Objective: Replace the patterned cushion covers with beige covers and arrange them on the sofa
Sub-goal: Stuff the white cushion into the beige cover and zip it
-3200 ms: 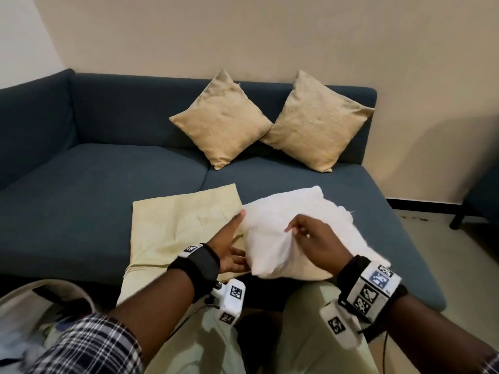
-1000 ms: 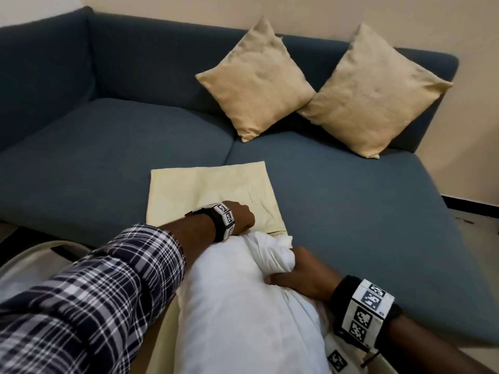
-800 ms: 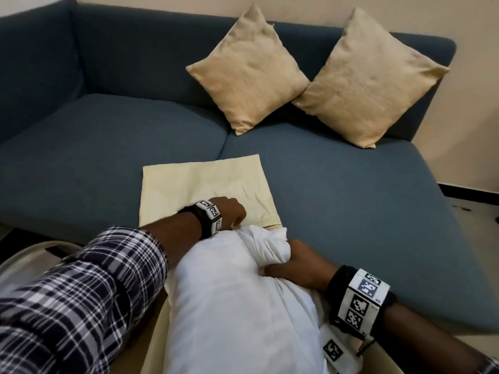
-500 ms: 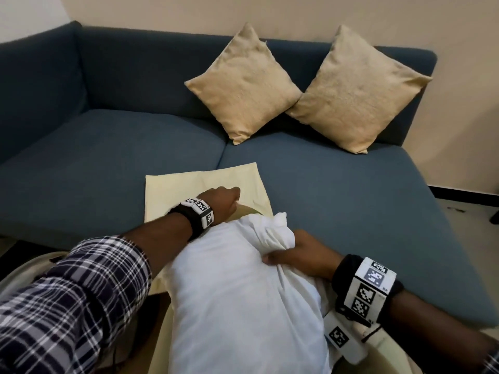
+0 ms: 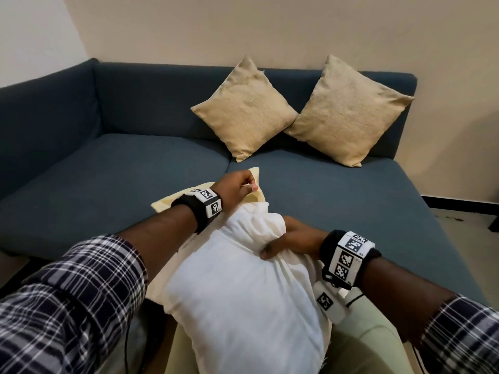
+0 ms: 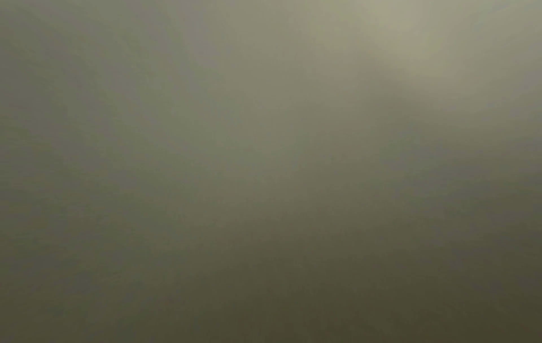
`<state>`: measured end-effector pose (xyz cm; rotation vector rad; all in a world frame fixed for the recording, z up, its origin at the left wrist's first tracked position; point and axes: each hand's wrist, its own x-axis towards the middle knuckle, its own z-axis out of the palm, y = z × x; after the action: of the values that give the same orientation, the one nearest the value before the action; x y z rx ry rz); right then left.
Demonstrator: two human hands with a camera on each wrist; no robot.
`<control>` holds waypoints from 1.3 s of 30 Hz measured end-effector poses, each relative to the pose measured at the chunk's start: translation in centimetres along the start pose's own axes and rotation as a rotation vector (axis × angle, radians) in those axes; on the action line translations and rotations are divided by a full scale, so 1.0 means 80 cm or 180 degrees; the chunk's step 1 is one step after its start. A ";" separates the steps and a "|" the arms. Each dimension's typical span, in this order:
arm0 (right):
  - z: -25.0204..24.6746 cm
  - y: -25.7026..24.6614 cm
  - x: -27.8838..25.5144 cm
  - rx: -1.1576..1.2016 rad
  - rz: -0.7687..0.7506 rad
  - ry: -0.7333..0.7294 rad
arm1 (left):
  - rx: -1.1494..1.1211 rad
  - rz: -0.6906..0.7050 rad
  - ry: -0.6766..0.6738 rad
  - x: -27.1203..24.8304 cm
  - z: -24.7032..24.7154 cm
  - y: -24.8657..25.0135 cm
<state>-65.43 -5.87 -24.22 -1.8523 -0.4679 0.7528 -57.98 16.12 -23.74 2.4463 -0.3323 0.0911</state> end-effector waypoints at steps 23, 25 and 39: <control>-0.064 0.022 -0.017 0.0655 0.0490 0.1411 | 0.2116 -0.0589 -0.0123 -0.073 -0.041 -0.061; -0.072 0.025 -0.021 0.0784 0.0567 0.1524 | 0.2032 -0.0824 -0.0110 -0.080 -0.037 -0.079; -0.067 0.058 -0.010 0.0361 0.1050 0.1498 | 0.1187 -0.0981 -0.0384 -0.105 0.001 -0.103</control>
<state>-62.48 -11.78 -26.84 -1.9417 0.1822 0.5159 -63.97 24.06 -30.10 2.8484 0.0180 -0.1408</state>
